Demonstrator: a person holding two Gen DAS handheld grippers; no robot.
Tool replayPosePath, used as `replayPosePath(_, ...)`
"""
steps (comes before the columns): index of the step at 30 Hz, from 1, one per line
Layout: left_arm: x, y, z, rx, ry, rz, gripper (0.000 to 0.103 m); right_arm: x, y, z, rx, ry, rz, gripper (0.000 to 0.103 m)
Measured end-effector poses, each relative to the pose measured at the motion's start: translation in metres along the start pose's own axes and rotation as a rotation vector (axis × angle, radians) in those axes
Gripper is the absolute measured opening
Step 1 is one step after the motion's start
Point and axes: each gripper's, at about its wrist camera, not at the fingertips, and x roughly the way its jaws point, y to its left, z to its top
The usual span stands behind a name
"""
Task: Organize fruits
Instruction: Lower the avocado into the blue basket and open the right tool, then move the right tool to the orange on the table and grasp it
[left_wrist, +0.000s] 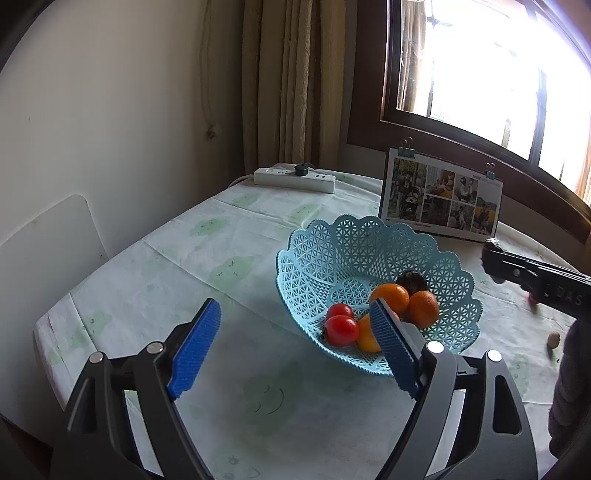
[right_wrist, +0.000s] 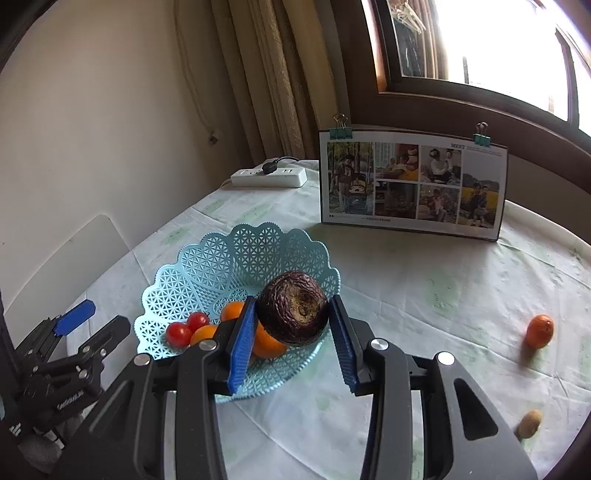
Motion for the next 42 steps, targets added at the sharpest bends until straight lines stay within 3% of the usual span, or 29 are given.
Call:
replayPosePath(5,0.004,0.001,-0.002,-0.004,0.013,-0.003,0.085,0.018,0.002,0.004,-0.002,0.028,-0.001,0.041)
replayPosePath(8,0.005,0.002,-0.002,-0.009,0.014,-0.006,0.090,0.021,-0.001,0.005,0.006,0.027,-0.005,0.041)
replayPosePath(26,-0.001,-0.031,0.006,0.032,0.003,-0.049,0.097,-0.009,-0.041,-0.011,0.096,-0.006,-0.037,0.049)
replayPosePath(42,-0.004,-0.091,0.003,0.129,0.015,-0.118,0.099,-0.039,-0.132,-0.035,0.223,-0.018,-0.179,0.054)
